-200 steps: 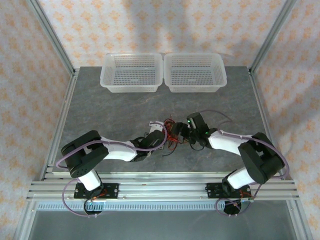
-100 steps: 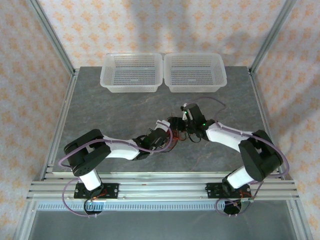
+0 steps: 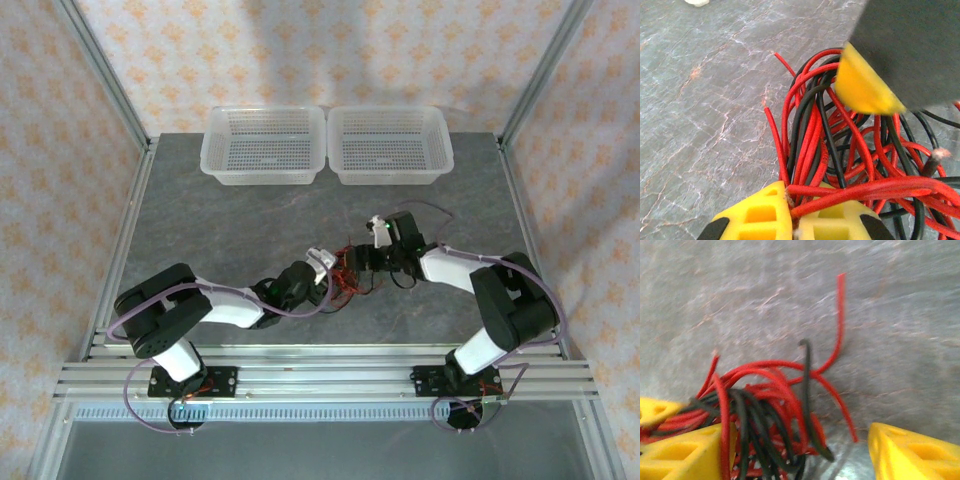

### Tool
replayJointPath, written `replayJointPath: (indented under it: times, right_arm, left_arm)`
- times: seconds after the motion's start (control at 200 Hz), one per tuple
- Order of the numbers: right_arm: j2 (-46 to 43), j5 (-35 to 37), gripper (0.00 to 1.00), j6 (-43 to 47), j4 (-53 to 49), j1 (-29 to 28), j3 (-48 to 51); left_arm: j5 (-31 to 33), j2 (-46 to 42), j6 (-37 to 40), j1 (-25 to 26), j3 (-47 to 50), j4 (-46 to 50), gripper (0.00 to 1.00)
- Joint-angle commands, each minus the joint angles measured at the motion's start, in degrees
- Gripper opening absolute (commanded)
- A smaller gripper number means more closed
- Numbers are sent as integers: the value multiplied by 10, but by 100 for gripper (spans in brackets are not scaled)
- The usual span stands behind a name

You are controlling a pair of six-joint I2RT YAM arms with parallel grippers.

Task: Untangle the cables

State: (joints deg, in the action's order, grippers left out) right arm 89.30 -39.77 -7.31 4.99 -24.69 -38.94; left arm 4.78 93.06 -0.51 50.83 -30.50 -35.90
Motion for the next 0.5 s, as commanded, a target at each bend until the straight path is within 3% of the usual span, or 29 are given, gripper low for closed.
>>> replayJointPath:
  times: [0.0, 0.185, 0.235, 0.35, 0.465, 0.496]
  right_arm:
    - [-11, -101, 68, 39, 57, 0, 17]
    - [-15, -150, 54, 52, 79, 0, 32]
    - [-21, -158, 41, 54, 85, 0, 34]
    - [-41, -155, 0, 58, 82, 1, 33]
    - [-81, -87, 0, 38, 65, 1, 33]
    - [-93, -53, 0, 26, 56, 1, 30]
  left_arm:
    - [-54, -20, 28, -3, 9, -72, 0]
    - [-72, -58, 48, -4, 33, -120, 0]
    - [-79, -70, 50, -4, 36, -126, 0]
    - [-78, -96, 53, -5, 37, -120, 0]
    - [-38, -134, 46, -5, 28, -82, 0]
    - [-23, -146, 43, -6, 25, -66, 6]
